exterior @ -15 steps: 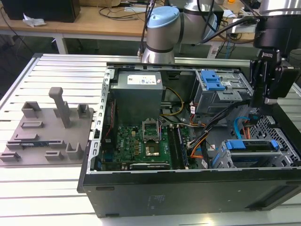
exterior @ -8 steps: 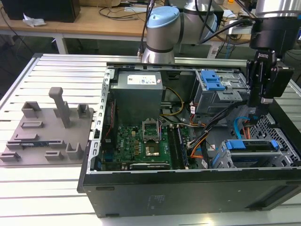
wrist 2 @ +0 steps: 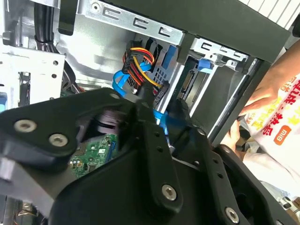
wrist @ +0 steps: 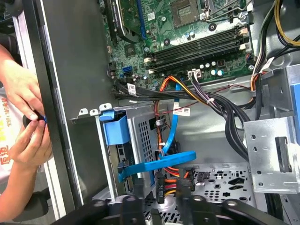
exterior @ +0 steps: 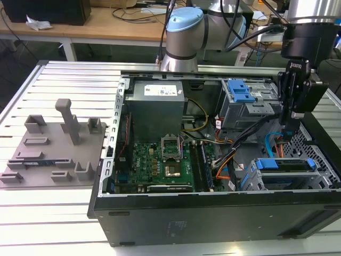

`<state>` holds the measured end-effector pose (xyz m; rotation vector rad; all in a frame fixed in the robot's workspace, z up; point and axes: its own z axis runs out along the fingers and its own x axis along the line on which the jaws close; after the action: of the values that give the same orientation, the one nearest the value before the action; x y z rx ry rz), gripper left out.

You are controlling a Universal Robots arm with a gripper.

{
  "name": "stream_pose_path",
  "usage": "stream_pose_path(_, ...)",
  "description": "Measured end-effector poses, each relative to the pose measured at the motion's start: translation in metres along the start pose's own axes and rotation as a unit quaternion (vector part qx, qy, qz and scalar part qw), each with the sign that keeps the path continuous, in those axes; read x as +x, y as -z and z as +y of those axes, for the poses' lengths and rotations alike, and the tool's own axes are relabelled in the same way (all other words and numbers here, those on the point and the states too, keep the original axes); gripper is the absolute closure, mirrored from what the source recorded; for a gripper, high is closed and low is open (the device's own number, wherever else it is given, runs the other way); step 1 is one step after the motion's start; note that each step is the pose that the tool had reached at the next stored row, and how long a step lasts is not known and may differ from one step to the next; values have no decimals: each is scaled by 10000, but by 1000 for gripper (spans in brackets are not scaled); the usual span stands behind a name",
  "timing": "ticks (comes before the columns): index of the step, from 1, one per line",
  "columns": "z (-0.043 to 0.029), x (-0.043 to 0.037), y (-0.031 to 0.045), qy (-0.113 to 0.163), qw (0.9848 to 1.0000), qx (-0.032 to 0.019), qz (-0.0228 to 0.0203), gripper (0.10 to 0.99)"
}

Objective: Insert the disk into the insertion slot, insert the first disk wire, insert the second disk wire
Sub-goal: 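Insert the first disk wire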

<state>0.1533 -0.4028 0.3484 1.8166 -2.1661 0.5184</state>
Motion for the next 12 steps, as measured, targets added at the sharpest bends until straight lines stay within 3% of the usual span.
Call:
stream_pose_path(1, 0, -1, -2, 1, 10000, -2, 0, 667)
stream_pose_path(2, -1, -2, -3, 3, 10000, -5, 0, 737)
stream_pose_path(12, -40, -21, -33, 29, 10000, -61, 10, 737)
